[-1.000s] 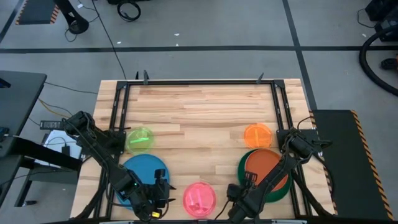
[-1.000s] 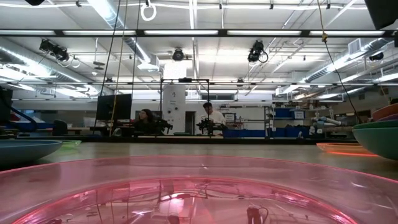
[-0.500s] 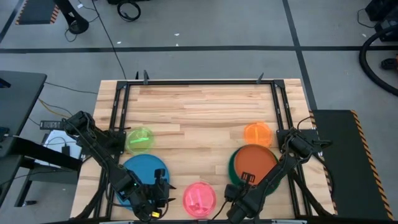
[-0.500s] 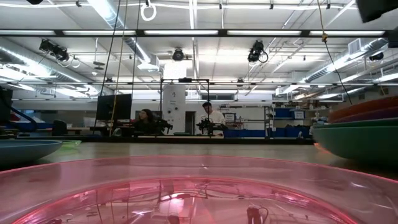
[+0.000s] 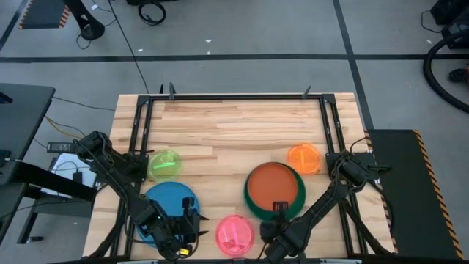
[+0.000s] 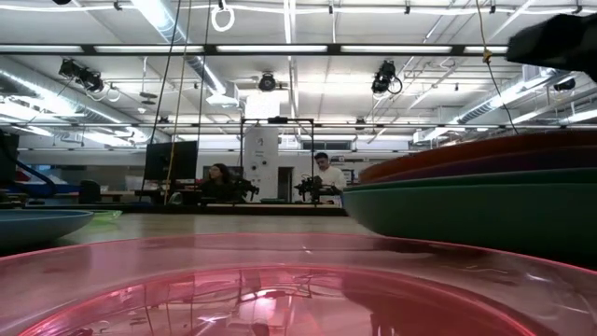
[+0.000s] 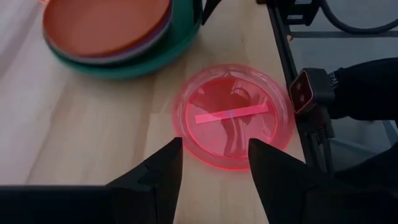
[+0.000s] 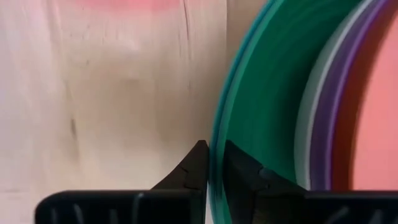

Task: Stack plastic plates
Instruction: Put the stack of plates on top of the blue plate

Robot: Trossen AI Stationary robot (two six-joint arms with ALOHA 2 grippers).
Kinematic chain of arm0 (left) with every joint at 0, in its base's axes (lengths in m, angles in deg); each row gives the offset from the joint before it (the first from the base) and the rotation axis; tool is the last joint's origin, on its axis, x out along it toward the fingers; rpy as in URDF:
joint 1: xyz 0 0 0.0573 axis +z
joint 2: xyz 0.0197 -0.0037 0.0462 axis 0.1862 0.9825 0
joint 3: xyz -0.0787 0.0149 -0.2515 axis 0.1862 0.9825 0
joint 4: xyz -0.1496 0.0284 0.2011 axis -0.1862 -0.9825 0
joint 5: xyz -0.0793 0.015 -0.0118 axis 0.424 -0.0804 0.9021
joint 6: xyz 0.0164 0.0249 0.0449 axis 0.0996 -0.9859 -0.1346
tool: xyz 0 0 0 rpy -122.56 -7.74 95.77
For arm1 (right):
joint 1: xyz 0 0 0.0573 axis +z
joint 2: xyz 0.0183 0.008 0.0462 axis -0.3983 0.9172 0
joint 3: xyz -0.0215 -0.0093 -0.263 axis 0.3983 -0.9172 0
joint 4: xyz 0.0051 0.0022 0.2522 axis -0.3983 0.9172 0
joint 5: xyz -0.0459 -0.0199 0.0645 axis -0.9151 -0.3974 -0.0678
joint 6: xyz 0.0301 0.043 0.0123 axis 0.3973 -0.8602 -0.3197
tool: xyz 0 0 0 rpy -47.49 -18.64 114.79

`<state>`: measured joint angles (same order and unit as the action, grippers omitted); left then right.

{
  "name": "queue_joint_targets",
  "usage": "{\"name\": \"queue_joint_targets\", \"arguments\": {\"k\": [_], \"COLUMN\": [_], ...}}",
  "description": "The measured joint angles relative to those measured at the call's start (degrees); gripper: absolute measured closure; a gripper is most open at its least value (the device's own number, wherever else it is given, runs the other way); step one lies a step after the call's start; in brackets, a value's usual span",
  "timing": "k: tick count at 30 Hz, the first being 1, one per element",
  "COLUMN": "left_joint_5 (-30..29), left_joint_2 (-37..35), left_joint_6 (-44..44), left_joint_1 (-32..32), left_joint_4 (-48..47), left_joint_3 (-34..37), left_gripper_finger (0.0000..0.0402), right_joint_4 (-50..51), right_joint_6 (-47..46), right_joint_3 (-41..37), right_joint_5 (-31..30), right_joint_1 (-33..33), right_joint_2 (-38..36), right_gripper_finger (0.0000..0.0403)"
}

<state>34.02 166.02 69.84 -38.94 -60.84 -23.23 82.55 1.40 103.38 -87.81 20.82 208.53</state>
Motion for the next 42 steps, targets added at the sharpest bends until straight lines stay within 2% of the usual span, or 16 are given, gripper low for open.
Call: {"name": "queue_joint_targets", "arguments": {"k": [7, 14, 18, 22, 26, 28, 29, 32, 35, 37, 40, 42], "left_joint_5": [-2.4, -3.3, -3.3, -3.5, -3.9, -4.3, -4.6, -5.2, -5.8, -8.1, -10.0, -5.4], "left_joint_2": [0.0, 0.1, 0.5, 0.8, 1.7, 2.4, 2.9, 4.1, 5.0, 5.0, 5.0, 5.5], "left_joint_6": [-0.7, -2.1, -3.5, -4.8, -6.6, -7.3, -7.7, -8.7, -8.7, -9.5, -11.8, -12.1], "left_joint_1": [0.0, 1.8, 3.6, 5.8, 8.1, 9.3, 9.8, 11.4, 13.1, 14.2, 17.1, 20.8], "left_joint_4": [0.0, 0.0, 0.0, 0.1, 0.3, 0.1, 0.3, 1.7, 2.5, 3.7, 7.8, 12.3], "left_joint_3": [0.0, 0.0, 0.0, 0.0, 0.0, 0.0, 0.0, 0.0, 0.0, 0.0, 0.0, 0.0], "left_gripper_finger": [0.0214, 0.0214, 0.0214, 0.0214, 0.0214, 0.0214, 0.0214, 0.0214, 0.0214, 0.0214, 0.0214, 0.0214], "right_joint_4": [-2.7, -9.4, -12.4, -11.8, -9.1, -6.3, -5.5, -5.7, -10.6, -18.4, -34.8, -48.4], "right_joint_6": [14.4, 27.1, 32.4, 32.9, 29.9, 27.8, 26.6, 20.6, 11.1, 6.0, 3.8, 5.2], "right_joint_3": [0.0, 0.0, 0.0, 0.0, 0.0, 0.0, -0.5, -6.5, -17.8, -26.8, -40.4, -48.9], "right_joint_5": [-3.7, -8.2, -8.3, -6.5, -4.8, -6.7, -9.7, -21.0, -26.6, -31.0, -37.3, -39.5], "right_joint_1": [-2.4, -8.6, -12.1, -13.8, -12.7, -11.0, -9.9, -6.0, -2.9, -1.5, -0.6, -1.2], "right_joint_2": [0.0, 0.0, 0.0, -0.5, -3.1, -5.3, -6.8, -12.8, -20.1, -24.9, -30.1, -32.1], "right_gripper_finger": [0.0361, 0.0362, 0.0354, 0.0326, 0.0287, 0.027, 0.0263, 0.025, 0.0249, 0.0251, 0.0255, 0.0256]}}
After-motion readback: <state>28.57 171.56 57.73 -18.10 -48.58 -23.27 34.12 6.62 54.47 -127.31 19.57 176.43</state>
